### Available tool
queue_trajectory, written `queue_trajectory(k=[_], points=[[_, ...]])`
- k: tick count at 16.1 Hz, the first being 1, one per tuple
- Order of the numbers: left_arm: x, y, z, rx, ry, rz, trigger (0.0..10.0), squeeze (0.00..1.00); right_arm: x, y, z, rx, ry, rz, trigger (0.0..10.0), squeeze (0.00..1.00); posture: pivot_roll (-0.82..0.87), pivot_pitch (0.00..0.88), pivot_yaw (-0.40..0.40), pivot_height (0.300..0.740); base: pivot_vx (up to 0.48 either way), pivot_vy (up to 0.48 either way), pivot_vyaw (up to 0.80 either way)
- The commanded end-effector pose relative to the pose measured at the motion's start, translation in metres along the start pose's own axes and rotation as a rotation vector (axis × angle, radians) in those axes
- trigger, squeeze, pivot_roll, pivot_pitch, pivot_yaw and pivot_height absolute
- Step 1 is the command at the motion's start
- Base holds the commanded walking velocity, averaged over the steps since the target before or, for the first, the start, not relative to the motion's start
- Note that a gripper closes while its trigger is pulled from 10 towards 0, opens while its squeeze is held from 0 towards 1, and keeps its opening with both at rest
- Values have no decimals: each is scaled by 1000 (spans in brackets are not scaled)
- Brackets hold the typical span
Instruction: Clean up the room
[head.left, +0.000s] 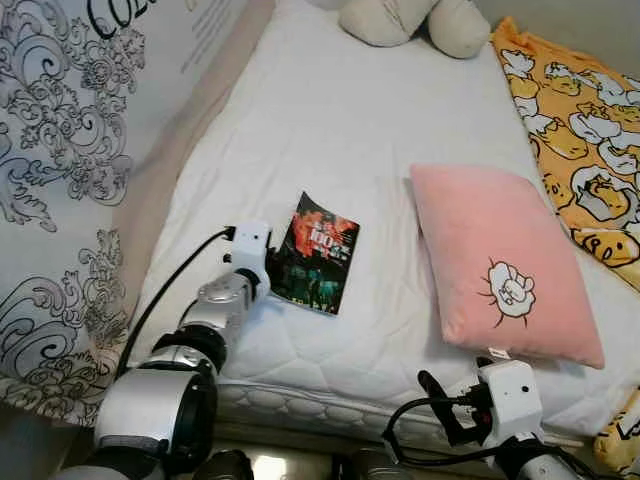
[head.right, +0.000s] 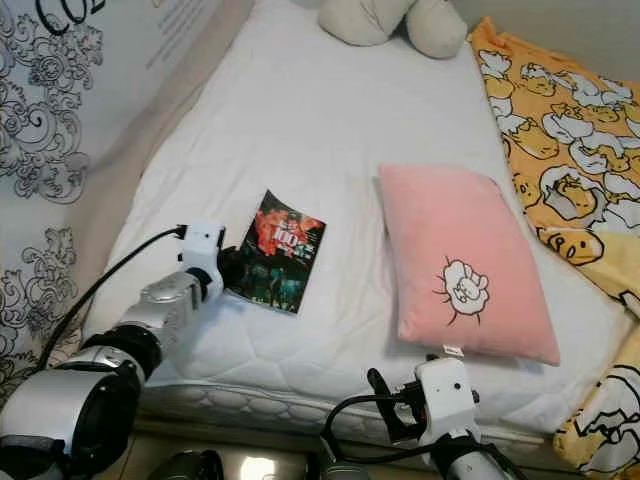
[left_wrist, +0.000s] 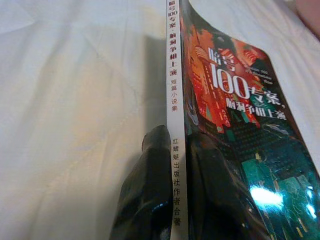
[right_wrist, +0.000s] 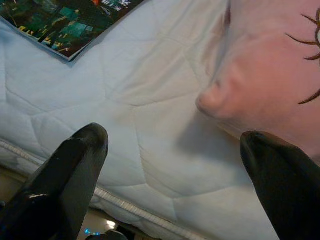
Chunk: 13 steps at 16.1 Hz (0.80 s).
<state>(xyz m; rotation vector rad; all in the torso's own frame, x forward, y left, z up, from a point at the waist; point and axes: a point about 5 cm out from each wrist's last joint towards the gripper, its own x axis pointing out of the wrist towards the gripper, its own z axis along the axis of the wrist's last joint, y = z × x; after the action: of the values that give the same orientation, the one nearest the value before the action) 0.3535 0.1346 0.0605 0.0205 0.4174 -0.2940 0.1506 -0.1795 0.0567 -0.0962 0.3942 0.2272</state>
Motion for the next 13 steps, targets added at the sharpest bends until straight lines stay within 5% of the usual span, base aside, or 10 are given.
queue_trajectory(k=[1,2,6,8,13], points=[[1,-2,0,12,20,3,10000,67,-1,-2,-5,-9,23,-11,10000,0,-263,100,-121,740,0,0,0],[1,1,0,18,24,21,10000,1000,-1,-3,-5,-8,22,-13,10000,0,-262,98,-116,740,0,0,0],[-7,19,-17,-124,63,144,10000,1000,3,-3,-7,-5,26,-18,10000,0,-251,83,-102,740,0,0,0],[-10,24,-21,-111,72,162,10000,1000,6,-3,-8,-3,27,-17,10000,0,-241,73,-100,740,0,0,0],[-9,34,12,189,-33,134,10000,1000,26,-8,5,-10,-64,-73,10000,0,-192,0,-40,740,0,0,0]])
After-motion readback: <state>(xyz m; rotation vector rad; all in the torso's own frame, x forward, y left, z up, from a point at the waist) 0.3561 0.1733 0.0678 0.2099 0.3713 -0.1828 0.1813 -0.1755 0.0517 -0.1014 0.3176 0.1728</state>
